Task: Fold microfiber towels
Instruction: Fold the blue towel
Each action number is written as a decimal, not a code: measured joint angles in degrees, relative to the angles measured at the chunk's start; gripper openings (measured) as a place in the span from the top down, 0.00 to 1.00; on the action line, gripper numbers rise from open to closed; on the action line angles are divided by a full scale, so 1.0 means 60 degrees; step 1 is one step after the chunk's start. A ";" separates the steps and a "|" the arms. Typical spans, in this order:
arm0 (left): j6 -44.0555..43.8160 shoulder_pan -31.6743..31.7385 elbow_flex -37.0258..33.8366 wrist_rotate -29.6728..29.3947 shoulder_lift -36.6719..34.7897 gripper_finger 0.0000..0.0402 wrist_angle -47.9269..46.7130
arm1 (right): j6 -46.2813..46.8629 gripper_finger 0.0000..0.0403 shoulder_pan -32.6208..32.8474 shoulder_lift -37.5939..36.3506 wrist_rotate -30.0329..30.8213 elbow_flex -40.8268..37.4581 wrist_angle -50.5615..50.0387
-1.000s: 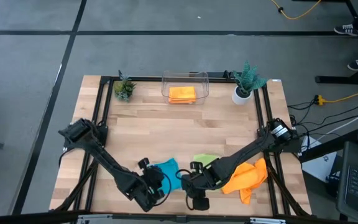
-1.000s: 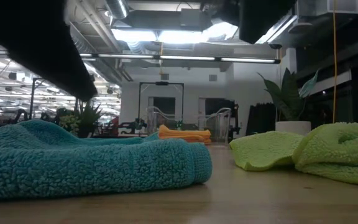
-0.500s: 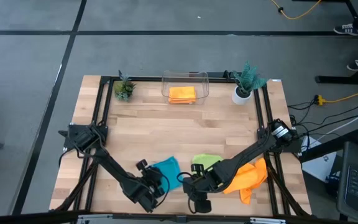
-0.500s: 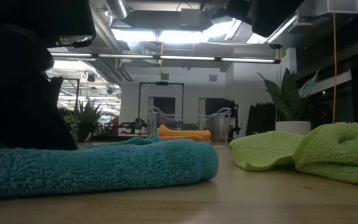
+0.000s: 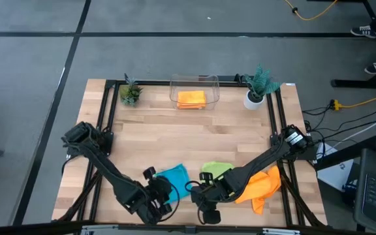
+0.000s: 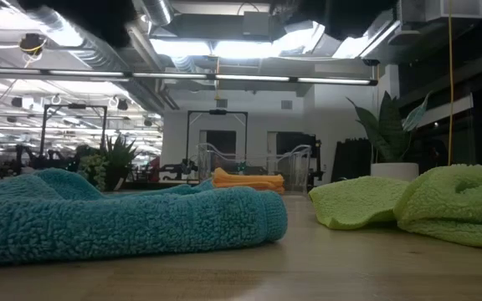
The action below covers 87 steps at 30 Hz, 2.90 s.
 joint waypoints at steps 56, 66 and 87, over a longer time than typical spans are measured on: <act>0.5350 -0.0553 0.0951 0.0810 -0.1568 0.64 0.7010 | -0.2755 0.62 -0.2360 0.4215 0.1090 -0.0004 0.9193; 0.5350 -0.0553 0.0947 0.0810 -0.1568 0.64 0.6748 | -0.3611 0.62 -0.2371 0.3861 0.0865 0.0024 1.0083; 0.5199 -0.0069 0.0947 0.0893 -0.1568 0.64 0.6577 | -0.3279 0.62 -0.2478 0.4179 0.1192 -0.0022 1.0329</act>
